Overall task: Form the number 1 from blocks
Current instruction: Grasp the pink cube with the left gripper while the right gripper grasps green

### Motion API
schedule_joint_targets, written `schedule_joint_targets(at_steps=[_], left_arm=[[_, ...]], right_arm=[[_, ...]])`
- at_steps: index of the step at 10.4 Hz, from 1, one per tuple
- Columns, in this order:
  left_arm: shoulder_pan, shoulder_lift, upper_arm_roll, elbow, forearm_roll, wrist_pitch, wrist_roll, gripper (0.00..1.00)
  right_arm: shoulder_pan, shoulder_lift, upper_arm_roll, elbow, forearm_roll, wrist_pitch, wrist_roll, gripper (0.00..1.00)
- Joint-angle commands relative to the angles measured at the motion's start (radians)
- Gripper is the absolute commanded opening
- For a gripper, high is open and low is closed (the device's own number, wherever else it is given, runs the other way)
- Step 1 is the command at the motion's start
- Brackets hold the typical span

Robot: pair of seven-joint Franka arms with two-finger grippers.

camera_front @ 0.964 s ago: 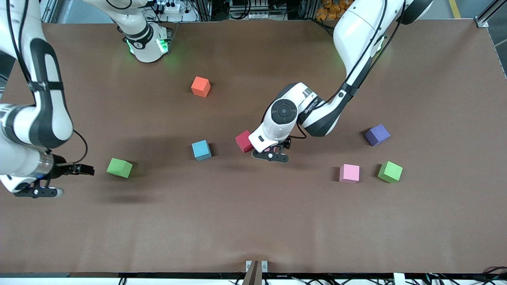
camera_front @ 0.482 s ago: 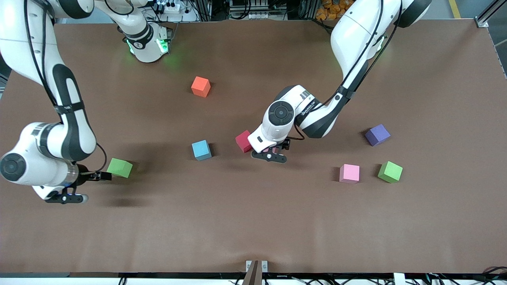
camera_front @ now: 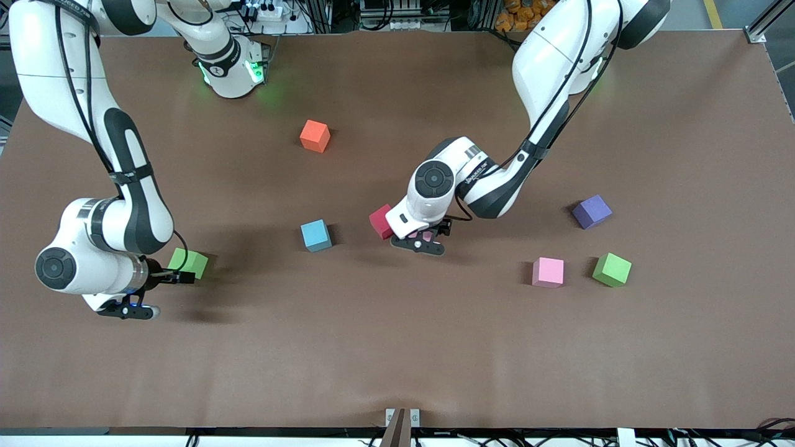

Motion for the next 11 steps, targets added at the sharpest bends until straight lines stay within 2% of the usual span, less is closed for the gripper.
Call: schedule_joint_targets(at_steps=[1, 2, 5, 8, 9, 11], left_arm=[[-0.007, 0.017, 0.006, 0.014, 0.05, 0.009, -0.03, 0.18], [-0.005, 0.013, 0.006, 0.009, 0.051, 0.009, -0.031, 0.0], [-0.039, -0.041, -0.005, -0.029, 0.051, -0.02, -0.155, 0.0], [-0.04, -0.191, -0.031, -0.183, 0.038, -0.026, -0.333, 0.0], [-0.039, -0.253, -0.04, -0.252, 0.025, -0.026, -0.397, 0.0], [-0.034, -0.313, -0.101, -0.351, 0.013, -0.026, -0.488, 0.0]], right_arm=[[-0.009, -0.009, 0.004, -0.05, 0.033, 0.008, 0.01, 1.0], [-0.012, -0.016, 0.004, -0.07, 0.034, 0.008, 0.01, 1.0], [-0.025, -0.022, 0.004, -0.106, 0.034, 0.014, 0.007, 1.0], [-0.027, -0.055, 0.004, -0.144, 0.034, 0.032, 0.005, 1.0], [-0.027, -0.084, 0.004, -0.179, 0.034, 0.079, 0.002, 1.0], [-0.032, -0.106, 0.004, -0.231, 0.034, 0.156, -0.003, 1.0]])
